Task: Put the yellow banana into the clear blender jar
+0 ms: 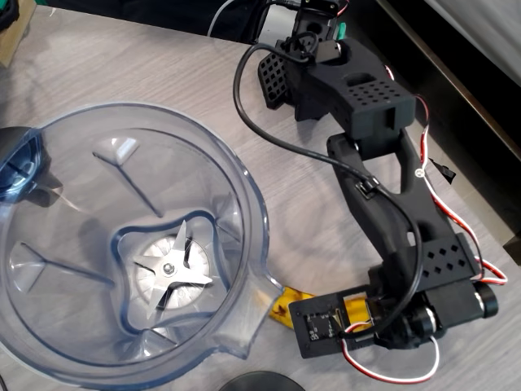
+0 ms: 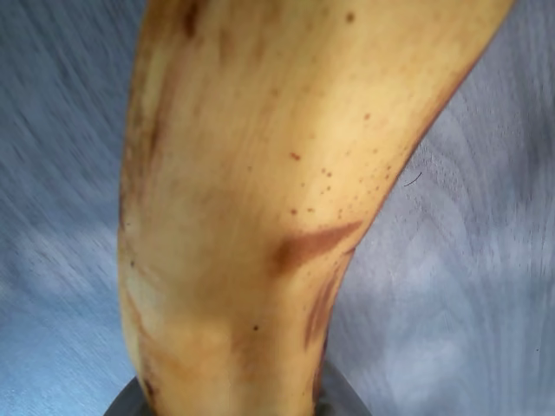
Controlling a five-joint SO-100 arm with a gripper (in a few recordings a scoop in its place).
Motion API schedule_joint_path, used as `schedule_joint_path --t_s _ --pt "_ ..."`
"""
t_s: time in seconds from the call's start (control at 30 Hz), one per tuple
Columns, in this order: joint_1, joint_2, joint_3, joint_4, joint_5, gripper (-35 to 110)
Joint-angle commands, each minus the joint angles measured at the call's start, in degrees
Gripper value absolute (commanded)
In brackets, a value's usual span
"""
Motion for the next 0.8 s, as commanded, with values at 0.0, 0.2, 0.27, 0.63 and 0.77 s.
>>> schedule_joint_path --t_s 0.0,0.2,0.27,0.63,0.77 --pt "1.1 0.6 -1.1 -0.1 0.4 6" --pt "1.1 1.0 -1.1 0.0 0.4 5" --pt "1.1 1.0 -1.1 0.0 0.4 5" --pt "0.7 13.1 -2.5 0.0 0.5 5" --pt "-0.9 23.0 -2.5 -0.1 0.4 5"
